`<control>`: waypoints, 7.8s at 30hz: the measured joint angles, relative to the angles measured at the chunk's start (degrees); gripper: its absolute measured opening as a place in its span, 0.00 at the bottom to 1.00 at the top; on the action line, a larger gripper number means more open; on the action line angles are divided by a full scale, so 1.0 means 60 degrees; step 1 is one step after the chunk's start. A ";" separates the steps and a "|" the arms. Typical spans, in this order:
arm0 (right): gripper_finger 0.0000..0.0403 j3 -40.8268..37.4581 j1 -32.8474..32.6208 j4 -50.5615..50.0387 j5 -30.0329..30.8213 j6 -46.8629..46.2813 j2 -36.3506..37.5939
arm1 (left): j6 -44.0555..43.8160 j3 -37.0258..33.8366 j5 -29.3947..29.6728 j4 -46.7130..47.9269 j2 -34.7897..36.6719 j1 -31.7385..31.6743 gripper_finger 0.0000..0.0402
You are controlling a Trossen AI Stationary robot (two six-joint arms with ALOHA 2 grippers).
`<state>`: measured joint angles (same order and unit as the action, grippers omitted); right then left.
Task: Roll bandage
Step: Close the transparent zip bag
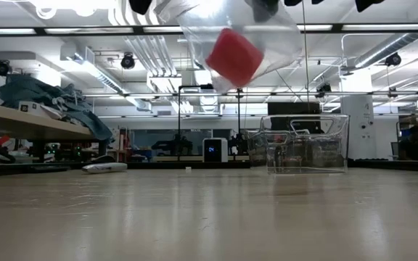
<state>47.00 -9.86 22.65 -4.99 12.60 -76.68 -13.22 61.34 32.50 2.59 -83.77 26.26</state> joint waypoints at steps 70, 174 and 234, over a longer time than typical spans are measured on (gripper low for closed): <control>0.00 0.0036 -0.0002 -0.0654 0.1086 0.0164 0.0033 | -0.1929 -0.0700 0.1457 0.2285 -0.0087 0.0091 0.04; 0.00 -0.2579 -0.2151 0.3298 0.5772 0.9155 0.0403 | 0.3164 0.0379 0.2913 -0.1931 -0.1774 -0.0183 0.45; 0.00 -0.2084 -0.2151 0.5786 0.7758 1.1683 -0.1614 | 0.2951 0.0270 0.2526 -0.1082 -0.1646 -0.0568 0.01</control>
<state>34.50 -22.76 57.36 41.56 82.70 -86.37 4.49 62.96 47.66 -3.90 -93.65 22.85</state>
